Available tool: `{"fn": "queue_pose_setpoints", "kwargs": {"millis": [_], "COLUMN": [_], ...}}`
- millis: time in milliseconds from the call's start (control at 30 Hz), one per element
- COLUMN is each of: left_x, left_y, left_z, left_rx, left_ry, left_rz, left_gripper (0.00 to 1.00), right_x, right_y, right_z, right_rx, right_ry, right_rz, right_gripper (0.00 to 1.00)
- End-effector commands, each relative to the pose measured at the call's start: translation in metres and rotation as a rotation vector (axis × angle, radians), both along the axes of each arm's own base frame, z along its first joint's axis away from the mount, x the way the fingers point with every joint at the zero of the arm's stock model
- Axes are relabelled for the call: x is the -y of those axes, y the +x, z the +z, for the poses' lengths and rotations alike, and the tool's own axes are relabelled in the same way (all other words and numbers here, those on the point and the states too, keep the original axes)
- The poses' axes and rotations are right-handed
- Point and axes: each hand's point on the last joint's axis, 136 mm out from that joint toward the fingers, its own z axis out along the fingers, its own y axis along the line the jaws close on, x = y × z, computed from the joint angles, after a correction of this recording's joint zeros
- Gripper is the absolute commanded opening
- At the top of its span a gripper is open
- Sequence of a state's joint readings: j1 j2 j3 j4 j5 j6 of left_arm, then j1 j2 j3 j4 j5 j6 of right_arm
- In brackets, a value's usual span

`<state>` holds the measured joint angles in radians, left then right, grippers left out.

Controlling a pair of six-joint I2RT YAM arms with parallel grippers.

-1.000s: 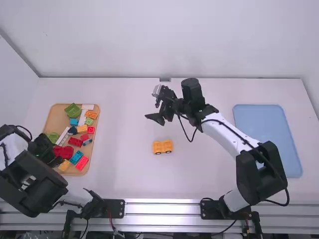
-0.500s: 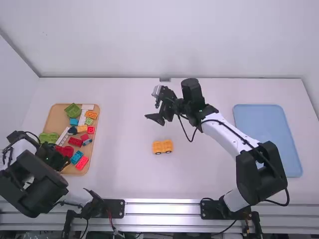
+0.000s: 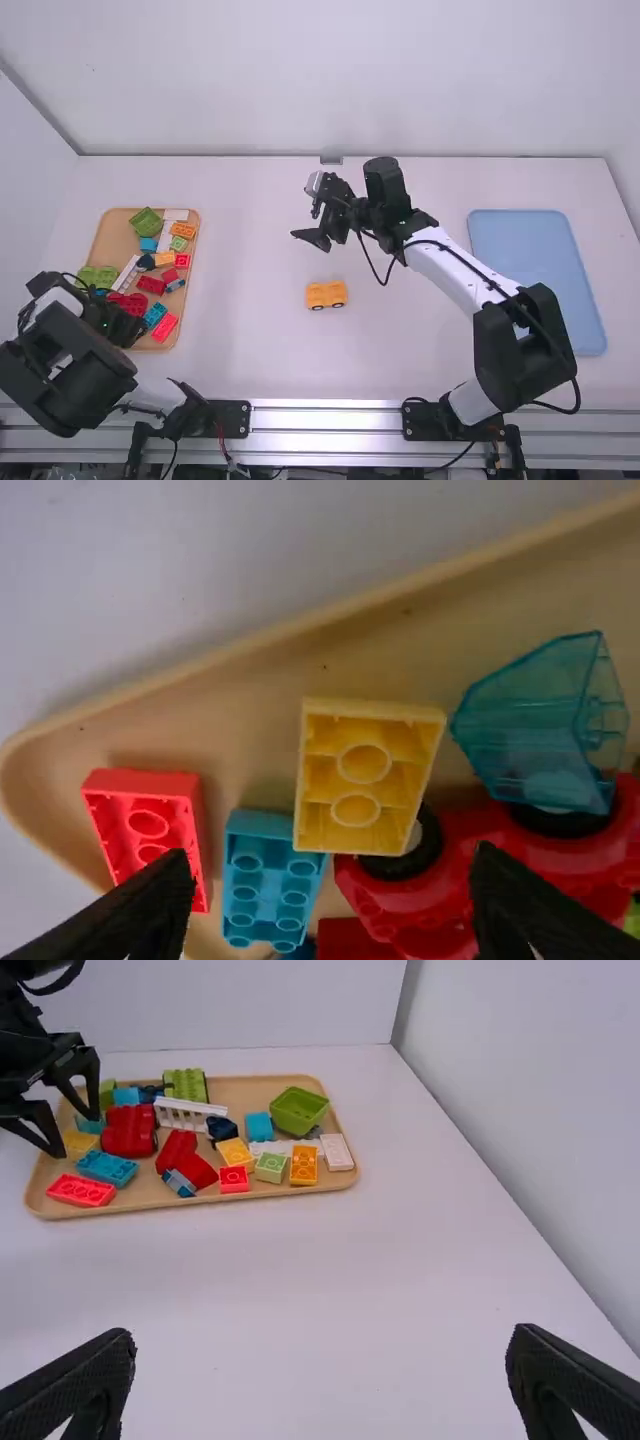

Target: Assemble lego blocks to make yellow taxi

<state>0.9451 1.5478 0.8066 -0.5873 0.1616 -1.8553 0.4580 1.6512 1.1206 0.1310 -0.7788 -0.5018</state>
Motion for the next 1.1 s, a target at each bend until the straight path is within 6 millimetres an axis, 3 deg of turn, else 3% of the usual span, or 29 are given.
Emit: {"fn": "queue_pose_setpoints", "kwargs": {"millis": [0,200,367,800,1067], "left_x": [-0.003,-0.006,-0.014,0.003,0.007], "left_y": [-0.001,-0.002,-0.005,-0.017,-0.02], "left_z": [0.004,0.004,0.004,-0.002,-0.009], "left_rx": [-0.002,-0.01,-0.033,-0.097,-0.104], "left_ry": [0.048,0.068,0.103,0.001,0.003], "left_rz": [-0.058,-0.092,-0.076,-0.058,-0.089], "left_gripper": [0.78,0.9,0.94,0.89,0.82], "right_x": [0.0,0.0,0.0,0.0,0.0], "right_y": [-0.002,-0.002,-0.002,-0.002,-0.002], "right_z": [0.0,0.0,0.0,0.0,-0.001], "right_rx": [-0.004,-0.004,-0.004,0.002,0.0], "right_ry": [0.004,0.004,0.004,0.002,0.001], "right_rz": [0.005,0.004,0.005,0.007,0.008], "right_gripper": [0.99,0.99,0.99,0.99,0.99]}}
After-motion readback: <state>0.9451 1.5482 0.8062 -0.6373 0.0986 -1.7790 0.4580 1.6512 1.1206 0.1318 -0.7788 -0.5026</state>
